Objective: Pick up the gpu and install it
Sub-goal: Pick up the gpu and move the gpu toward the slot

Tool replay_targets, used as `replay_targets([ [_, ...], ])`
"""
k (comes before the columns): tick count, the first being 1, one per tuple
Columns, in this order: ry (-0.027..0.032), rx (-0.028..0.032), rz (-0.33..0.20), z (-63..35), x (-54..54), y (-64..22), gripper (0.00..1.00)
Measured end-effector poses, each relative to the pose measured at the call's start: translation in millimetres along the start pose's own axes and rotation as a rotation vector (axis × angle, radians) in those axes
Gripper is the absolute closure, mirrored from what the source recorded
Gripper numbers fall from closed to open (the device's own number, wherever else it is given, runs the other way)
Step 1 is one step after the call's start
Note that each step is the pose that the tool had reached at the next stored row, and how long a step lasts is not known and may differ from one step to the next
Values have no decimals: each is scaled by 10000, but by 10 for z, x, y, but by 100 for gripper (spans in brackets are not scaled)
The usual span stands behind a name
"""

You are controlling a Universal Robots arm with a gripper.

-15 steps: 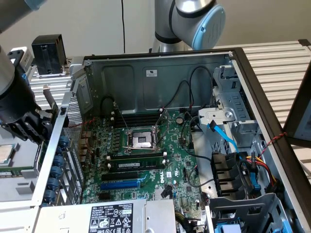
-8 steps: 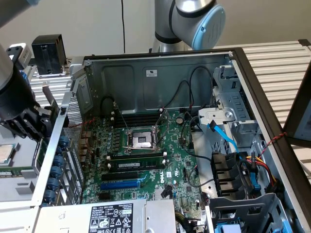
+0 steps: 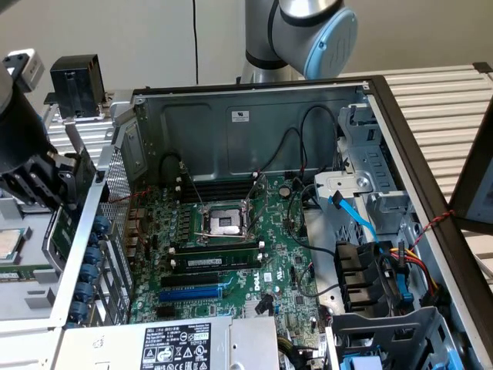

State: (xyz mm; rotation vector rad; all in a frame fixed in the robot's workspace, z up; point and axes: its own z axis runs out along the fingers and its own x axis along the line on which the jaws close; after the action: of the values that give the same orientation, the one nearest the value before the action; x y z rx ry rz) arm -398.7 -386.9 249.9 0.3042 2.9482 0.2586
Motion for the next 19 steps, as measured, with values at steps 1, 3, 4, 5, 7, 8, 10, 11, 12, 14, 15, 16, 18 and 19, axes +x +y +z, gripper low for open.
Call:
replay_targets([
  [1,9,1,2,-22,-3,4,70],
  [3,63,13,17,-40,-7,7,70],
  [4,113,27,43,-40,-7,5,70],
  [5,156,40,74,-41,-6,5,70],
  [7,215,57,114,-42,-7,3,70],
  [8,245,67,131,-43,-7,1,70],
  [10,283,78,155,-43,-7,0,70],
  [11,294,83,164,-44,-7,0,70],
  [12,295,83,164,-44,-8,0,70],
  [14,296,83,164,-44,-9,-1,70],
  [15,296,82,164,-44,-9,-1,70],
  [16,296,82,164,-44,-10,-4,70],
  [18,296,84,164,-45,-11,-10,68],
  [19,295,84,164,-46,-12,-14,62],
])
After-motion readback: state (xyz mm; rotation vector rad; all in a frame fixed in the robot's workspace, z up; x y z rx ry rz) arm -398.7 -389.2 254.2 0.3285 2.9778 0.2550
